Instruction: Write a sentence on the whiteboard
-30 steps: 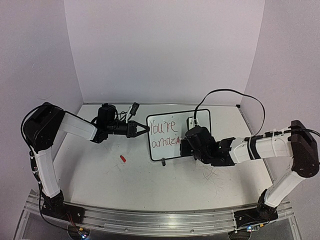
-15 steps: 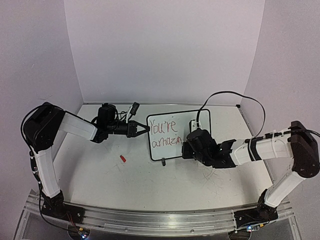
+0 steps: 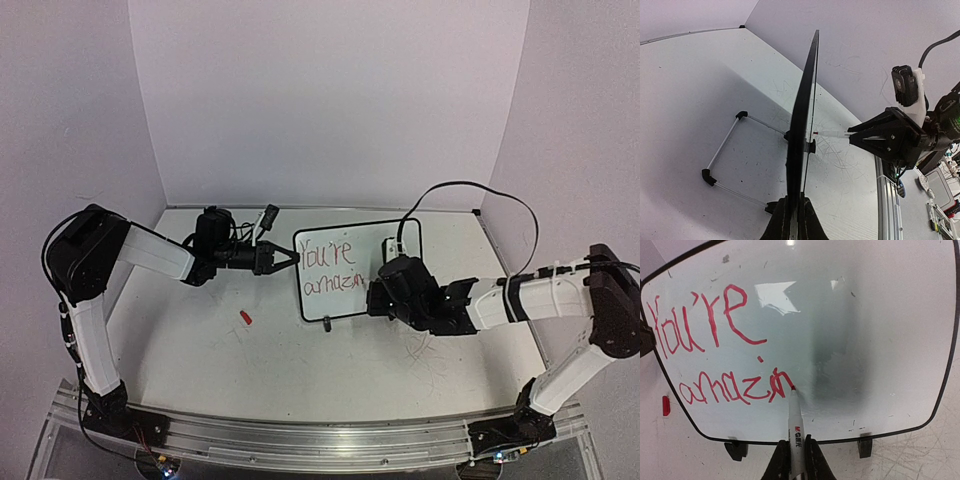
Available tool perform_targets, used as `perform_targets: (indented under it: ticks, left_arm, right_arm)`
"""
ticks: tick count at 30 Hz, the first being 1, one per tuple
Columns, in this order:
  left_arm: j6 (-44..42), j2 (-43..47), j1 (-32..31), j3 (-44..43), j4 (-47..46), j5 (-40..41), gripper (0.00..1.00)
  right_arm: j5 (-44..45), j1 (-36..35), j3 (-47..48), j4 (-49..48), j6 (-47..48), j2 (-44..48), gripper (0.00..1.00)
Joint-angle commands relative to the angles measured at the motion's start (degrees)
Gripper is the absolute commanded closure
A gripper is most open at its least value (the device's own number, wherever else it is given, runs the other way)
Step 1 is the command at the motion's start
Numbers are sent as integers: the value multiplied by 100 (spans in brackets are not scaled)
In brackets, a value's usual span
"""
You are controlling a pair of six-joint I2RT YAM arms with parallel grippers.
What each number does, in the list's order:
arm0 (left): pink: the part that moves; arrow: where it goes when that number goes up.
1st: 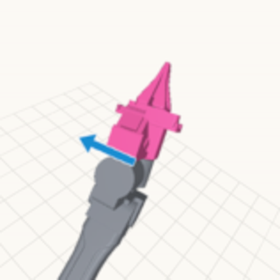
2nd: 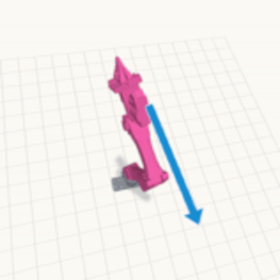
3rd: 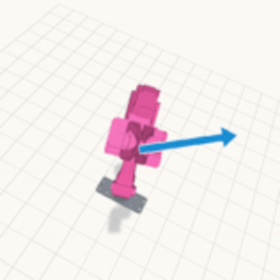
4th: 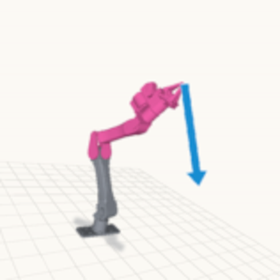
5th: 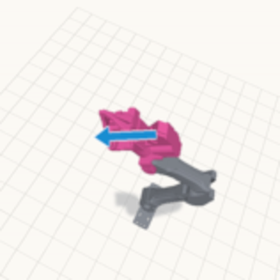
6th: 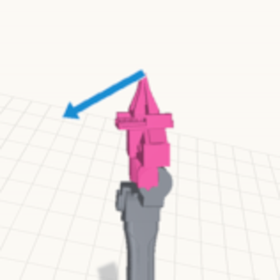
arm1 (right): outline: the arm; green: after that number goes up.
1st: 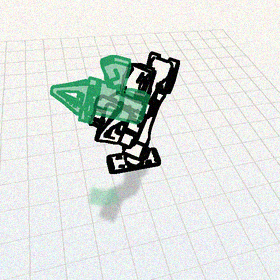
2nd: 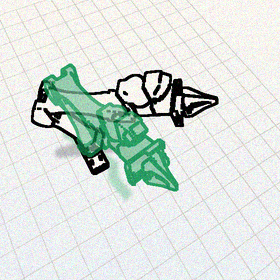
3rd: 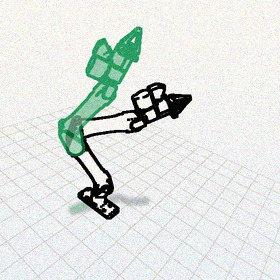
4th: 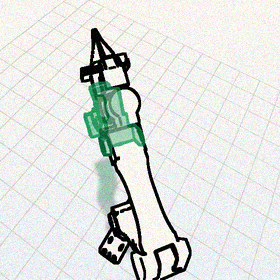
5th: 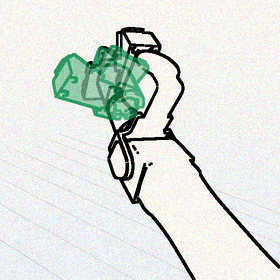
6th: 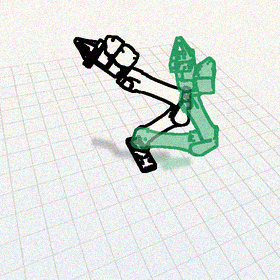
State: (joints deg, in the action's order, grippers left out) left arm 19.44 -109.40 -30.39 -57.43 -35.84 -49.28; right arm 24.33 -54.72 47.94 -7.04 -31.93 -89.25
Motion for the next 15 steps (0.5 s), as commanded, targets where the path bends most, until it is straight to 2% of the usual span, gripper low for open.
perform_targets:
  ticks: [1, 15]
  left_arm:
    - [-100, 161, -134, -130, 224, -105, 100]
    - [-113, 189, -134, -106, 234, -111, 100]
  right_arm:
    - [13, 150, -122, -137, 21, 409, 100]
    - [-143, 332, -112, -445, 90, 153, 100]
